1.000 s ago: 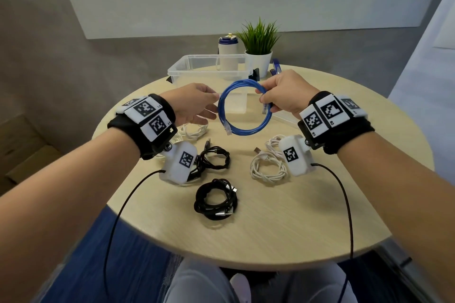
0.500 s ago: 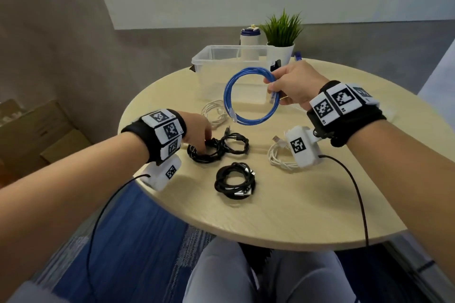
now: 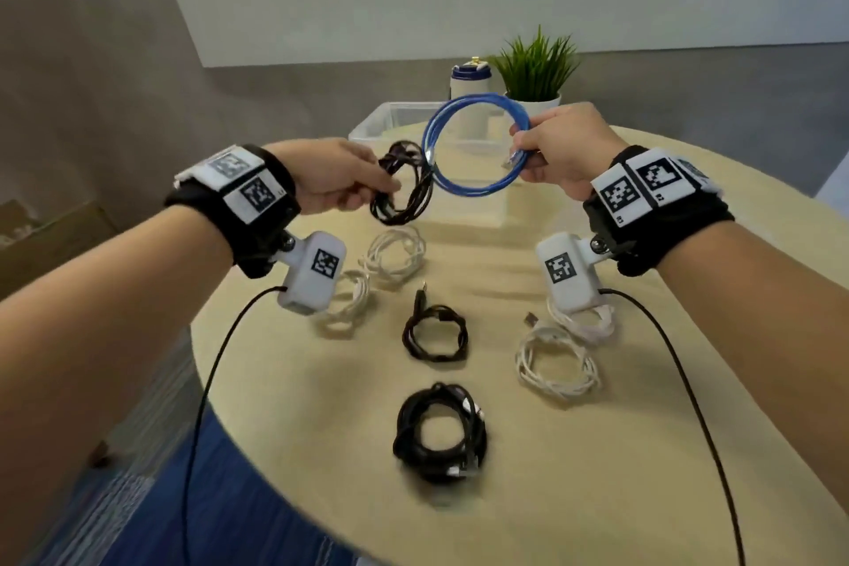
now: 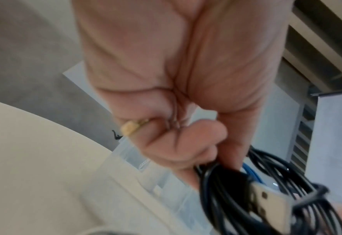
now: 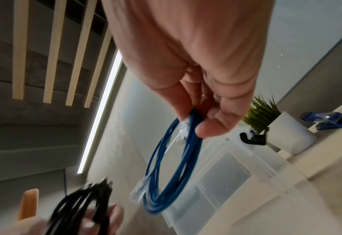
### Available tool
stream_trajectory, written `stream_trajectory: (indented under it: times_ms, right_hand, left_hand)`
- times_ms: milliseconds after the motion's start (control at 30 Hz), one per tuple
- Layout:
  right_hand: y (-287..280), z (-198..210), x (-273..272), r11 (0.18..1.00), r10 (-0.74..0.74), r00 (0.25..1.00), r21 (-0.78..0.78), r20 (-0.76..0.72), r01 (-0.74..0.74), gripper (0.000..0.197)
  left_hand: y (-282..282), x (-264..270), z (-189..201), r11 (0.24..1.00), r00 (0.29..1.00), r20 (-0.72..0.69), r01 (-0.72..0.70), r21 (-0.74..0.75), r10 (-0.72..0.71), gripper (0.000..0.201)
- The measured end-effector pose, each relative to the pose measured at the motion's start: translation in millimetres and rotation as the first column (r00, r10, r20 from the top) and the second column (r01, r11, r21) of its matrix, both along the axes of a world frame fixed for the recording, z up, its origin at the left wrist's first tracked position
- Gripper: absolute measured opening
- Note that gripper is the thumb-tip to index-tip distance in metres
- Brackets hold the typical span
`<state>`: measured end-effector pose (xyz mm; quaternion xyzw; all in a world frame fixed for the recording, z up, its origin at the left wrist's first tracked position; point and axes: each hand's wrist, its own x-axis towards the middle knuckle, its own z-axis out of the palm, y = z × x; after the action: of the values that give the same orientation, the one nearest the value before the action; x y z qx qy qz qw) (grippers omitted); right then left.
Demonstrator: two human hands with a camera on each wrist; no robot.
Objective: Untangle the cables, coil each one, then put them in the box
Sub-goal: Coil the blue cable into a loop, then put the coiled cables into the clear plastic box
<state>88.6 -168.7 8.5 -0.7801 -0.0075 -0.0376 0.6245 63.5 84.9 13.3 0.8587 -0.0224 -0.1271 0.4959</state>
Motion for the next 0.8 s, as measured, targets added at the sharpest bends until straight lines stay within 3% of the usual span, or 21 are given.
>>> stream_trajectory:
  times_ms: [67, 133, 233, 400, 467, 567, 800]
  right_hand:
    - [1.1, 6.4, 25.8, 0.994, -0.046, 0.998, 0.097, 0.049, 0.041, 0.008]
    - [2.3, 11.4, 48.8, 0.984, -0.09, 0.995, 0.161, 0.051, 0.08, 0.009]
    - [6.8, 10.6, 75.1, 0.973, -0.1, 0.995, 0.209, 0.005, 0.097, 0.014]
    - [20.7, 9.4, 97.2, 0.963, -0.129, 0.99, 0.231, -0.065, 0.141, 0.015]
    - [29.0, 14.7, 99.3, 0.976, -0.135, 0.987, 0.158, -0.087, 0.148, 0.013]
    - [35.9, 13.3, 100.2, 0.989, -0.139, 0.985, 0.035, -0.098, 0.143, 0.018]
    - [35.9, 29.4, 87.5, 0.98, -0.186, 0.96, -0.108, -0.208, 0.166, 0.009]
  left_hand:
    - [-5.7, 29.9, 7.6, 0.971, 0.994, 0.06, -0.074, -0.228, 0.09, 0.015]
    - [-9.0, 58.5, 14.7, 0.892, 0.979, 0.067, -0.146, -0.428, 0.192, 0.007]
    - [-8.8, 90.0, 16.2, 0.837, 0.943, 0.071, -0.251, -0.487, 0.324, 0.014]
    - [-7.4, 123.1, 13.0, 0.849, 0.815, 0.257, -0.525, -0.051, 0.519, 0.022]
    - [-7.3, 128.7, 19.2, 0.825, 0.82, 0.291, -0.546, 0.142, 0.493, 0.026]
    - [-12.7, 132.1, 19.7, 0.794, 0.884, 0.25, -0.465, 0.391, 0.395, 0.025]
    - [-21.6, 122.6, 28.8, 0.777, 0.922, 0.155, -0.382, 0.5, 0.353, 0.032]
